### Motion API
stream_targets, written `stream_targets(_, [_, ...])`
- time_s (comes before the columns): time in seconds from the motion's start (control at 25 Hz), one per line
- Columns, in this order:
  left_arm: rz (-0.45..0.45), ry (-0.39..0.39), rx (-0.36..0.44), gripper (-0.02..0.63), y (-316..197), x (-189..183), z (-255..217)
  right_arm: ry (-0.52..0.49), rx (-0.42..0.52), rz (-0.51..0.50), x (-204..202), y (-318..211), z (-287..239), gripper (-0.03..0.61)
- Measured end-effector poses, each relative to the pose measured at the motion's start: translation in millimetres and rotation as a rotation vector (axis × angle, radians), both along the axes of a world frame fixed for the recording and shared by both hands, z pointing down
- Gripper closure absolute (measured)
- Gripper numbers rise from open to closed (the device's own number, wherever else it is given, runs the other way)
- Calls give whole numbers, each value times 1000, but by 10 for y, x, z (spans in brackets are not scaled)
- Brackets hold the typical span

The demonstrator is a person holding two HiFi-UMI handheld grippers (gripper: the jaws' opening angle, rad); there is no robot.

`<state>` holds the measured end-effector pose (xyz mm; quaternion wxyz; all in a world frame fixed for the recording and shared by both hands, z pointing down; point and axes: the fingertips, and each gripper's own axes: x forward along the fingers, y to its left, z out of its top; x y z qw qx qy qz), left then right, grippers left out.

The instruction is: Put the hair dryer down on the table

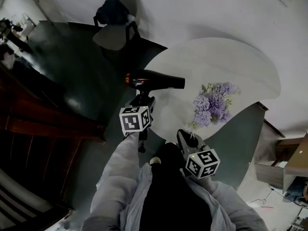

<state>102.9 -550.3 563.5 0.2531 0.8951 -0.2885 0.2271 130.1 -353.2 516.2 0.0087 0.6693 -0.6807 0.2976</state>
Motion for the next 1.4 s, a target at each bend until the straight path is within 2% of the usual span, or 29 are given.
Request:
stream_targets(0.28, [42, -29, -55, 342, -288, 695, 136, -14, -11, 19, 95, -46, 13, 569])
stream_targets(0.48, [22, -17, -135, 342, -390, 1088, 301, -18, -19, 21, 140, -36, 60, 569])
stream_targets(0.6, [22, -59, -155, 342, -413, 1248, 473, -21, -31, 20, 159, -21, 104, 569])
stream_targets(0.88, [5, -166, -168, 342, -467, 1374, 793, -31, -46, 19, 239, -12, 170, 569])
stream_targets(1.4, [55, -141, -120, 331, -445, 1332, 865, -36, -49, 10, 199, 35, 183, 569])
